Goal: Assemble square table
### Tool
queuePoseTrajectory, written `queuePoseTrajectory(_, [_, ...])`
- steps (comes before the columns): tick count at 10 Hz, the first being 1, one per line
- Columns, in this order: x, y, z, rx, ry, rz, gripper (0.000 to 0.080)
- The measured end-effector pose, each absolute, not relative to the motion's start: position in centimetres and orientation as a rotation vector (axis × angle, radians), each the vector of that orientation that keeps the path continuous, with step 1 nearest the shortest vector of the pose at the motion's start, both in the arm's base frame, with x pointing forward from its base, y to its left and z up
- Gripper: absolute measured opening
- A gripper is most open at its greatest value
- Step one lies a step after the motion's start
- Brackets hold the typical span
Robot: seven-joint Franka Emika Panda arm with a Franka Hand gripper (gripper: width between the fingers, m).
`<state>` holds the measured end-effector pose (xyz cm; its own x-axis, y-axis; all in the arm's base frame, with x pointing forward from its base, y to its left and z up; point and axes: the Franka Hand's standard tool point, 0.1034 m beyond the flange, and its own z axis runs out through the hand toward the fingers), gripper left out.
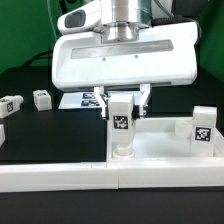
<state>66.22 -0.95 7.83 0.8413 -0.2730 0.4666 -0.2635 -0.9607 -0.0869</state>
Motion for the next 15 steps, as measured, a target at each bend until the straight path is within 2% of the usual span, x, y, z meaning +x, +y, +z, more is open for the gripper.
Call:
queuePoseTrajectory(4, [66.31,-0.85,7.19,-2.999,0.434,-0.788,0.0287])
queuePoseTrajectory(7, [66.29,-0.78,7.23,-2.988,0.435,-0.927,0.0287])
queuePoseTrajectory(11, [66.23,-0.71,7.26,-2.979,0.457,-0.963,0.0287])
queuePoseTrajectory(12, [66.23,-0.72,7.26,-2.979,0.457,-0.963,0.0464])
queuePoseTrajectory(13, [66.23,-0.72,7.26,-2.979,0.458,-0.963,0.0583])
queuePoseTrajectory(14, [66.23,-0.72,7.26,-2.979,0.458,-0.963,0.0583])
queuePoseTrajectory(15, [66.23,-0.72,7.26,-2.979,0.457,-0.963,0.0636])
